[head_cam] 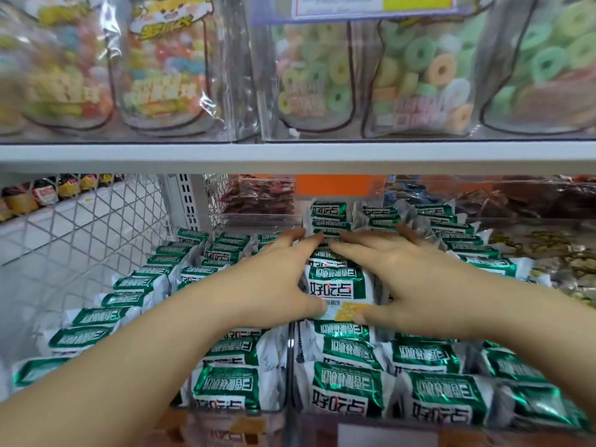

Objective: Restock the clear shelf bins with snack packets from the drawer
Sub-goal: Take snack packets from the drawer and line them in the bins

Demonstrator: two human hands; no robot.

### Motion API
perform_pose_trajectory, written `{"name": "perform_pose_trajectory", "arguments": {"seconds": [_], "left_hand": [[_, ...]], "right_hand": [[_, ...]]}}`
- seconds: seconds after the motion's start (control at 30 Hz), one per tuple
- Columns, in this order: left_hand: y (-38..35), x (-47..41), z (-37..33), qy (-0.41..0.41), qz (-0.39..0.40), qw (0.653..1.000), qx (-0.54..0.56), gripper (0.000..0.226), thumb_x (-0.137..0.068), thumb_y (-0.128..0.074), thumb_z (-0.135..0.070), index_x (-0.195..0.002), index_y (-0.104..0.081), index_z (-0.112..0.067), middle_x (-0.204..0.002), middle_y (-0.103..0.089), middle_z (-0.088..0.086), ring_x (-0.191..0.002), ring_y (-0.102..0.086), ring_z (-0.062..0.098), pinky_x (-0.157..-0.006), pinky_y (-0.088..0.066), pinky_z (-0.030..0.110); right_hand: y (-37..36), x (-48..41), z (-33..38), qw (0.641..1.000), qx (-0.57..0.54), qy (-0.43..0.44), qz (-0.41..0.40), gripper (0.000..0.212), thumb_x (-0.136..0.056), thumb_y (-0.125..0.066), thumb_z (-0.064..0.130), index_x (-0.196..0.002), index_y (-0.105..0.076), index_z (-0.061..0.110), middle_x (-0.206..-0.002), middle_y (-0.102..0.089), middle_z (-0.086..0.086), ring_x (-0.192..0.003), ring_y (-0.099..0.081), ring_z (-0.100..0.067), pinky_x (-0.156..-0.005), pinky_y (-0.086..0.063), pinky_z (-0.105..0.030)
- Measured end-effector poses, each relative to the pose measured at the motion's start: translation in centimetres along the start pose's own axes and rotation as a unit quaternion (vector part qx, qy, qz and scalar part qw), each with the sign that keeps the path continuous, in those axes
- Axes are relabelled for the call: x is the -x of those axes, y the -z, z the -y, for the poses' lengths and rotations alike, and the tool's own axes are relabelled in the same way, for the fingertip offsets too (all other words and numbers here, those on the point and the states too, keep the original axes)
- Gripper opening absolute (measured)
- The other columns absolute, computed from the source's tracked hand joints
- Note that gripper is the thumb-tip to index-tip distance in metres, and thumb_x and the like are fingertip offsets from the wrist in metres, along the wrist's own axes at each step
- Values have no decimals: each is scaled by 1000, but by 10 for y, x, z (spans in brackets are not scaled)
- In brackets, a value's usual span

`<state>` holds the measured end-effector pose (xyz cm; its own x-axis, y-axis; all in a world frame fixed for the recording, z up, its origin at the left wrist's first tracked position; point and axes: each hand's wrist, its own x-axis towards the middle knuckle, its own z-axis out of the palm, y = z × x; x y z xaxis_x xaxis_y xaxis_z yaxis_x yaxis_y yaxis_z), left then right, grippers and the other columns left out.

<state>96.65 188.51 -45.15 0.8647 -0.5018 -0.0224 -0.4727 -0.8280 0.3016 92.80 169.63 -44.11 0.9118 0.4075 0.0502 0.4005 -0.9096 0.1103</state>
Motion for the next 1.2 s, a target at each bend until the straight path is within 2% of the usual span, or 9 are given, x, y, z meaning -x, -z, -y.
{"name": "perform_pose_trajectory", "arguments": {"seconds": [0.33, 0.43, 0.53, 0.63, 0.77, 0.83, 0.93, 1.07, 1.2], "left_hand": [[-14, 31, -15, 40, -107, 993, 6, 70, -94, -50, -41, -150, -10, -36, -158, -9, -8, -144, -18, 21, -116, -19, 49], [-30, 68, -32, 3, -185, 983, -10, 56, -96, -45, -35, -148, -23, -35, -154, -20, -10, -141, -23, 16, -116, -18, 45], [-58, 99, -54, -30, -172, 982, -76, 52, -98, -38, -39, -148, -22, -37, -156, -16, -11, -144, -16, 13, -118, -6, 48], [-83, 109, -69, -24, -109, 982, -152, 65, -98, -34, -49, -151, 2, -34, -160, 4, -4, -147, 2, 19, -114, 8, 54], [-95, 104, -72, 4, -91, 977, -191, 79, -95, -34, -59, -149, 17, -31, -160, 12, 2, -147, 8, 25, -111, 14, 61], [-94, 101, -72, 12, -82, 977, -194, 83, -93, -37, -62, -149, 15, -31, -160, 9, 4, -147, 6, 27, -109, 15, 63], [-90, 99, -74, 14, -63, 978, -199, 87, -90, -42, -63, -150, 11, -31, -160, 4, 6, -147, 1, 28, -107, 17, 62], [-68, 104, -66, -26, -47, 991, -121, 78, -92, -43, -58, -151, 2, -35, -160, -5, 3, -147, -8, 24, -113, 11, 54], [-35, 121, -27, -24, -195, 980, -18, 49, -99, -42, -35, -146, -28, -34, -147, -32, -13, -133, -33, 9, -119, -7, 39]], "right_hand": [[4, 36, 15, 993, -46, -35, -101, 60, -100, -36, 40, -152, -6, 33, -158, -11, 14, -145, -8, -10, -119, 0, -38], [-10, 77, 22, 973, -64, -75, -209, 46, -93, -48, 29, -139, -47, 24, -143, -47, 1, -132, -44, -25, -112, -29, -48], [-48, 119, 32, 965, -50, -153, -210, 45, -82, -70, 25, -124, -62, 13, -126, -60, -15, -109, -61, -38, -89, -49, -55], [-72, 145, 42, 974, -11, -172, -150, 56, -81, -67, 38, -131, -57, 14, -134, -55, -18, -114, -58, -42, -87, -51, -56], [-62, 146, 51, 982, 42, -178, -38, 63, -89, -28, 61, -136, -51, 26, -139, -52, -9, -118, -56, -43, -83, -49, -61], [-51, 136, 57, 982, 23, -186, 21, 62, -91, -29, 61, -145, -35, 33, -154, -33, -4, -134, -37, -45, -94, -38, -70], [-53, 131, 53, 981, -10, -181, 65, 68, -95, -29, 62, -150, 4, 41, -160, 12, 9, -147, 8, -33, -112, -10, -62], [-34, 131, 53, 975, -61, -194, 88, 68, -92, -30, 65, -149, 1, 44, -160, 5, 13, -148, 3, -25, -115, -13, -59], [3, 112, 69, 988, 15, -153, 14, 66, -93, -28, 63, -149, 0, 42, -159, -4, 15, -147, -6, -19, -118, -8, -49]]}}
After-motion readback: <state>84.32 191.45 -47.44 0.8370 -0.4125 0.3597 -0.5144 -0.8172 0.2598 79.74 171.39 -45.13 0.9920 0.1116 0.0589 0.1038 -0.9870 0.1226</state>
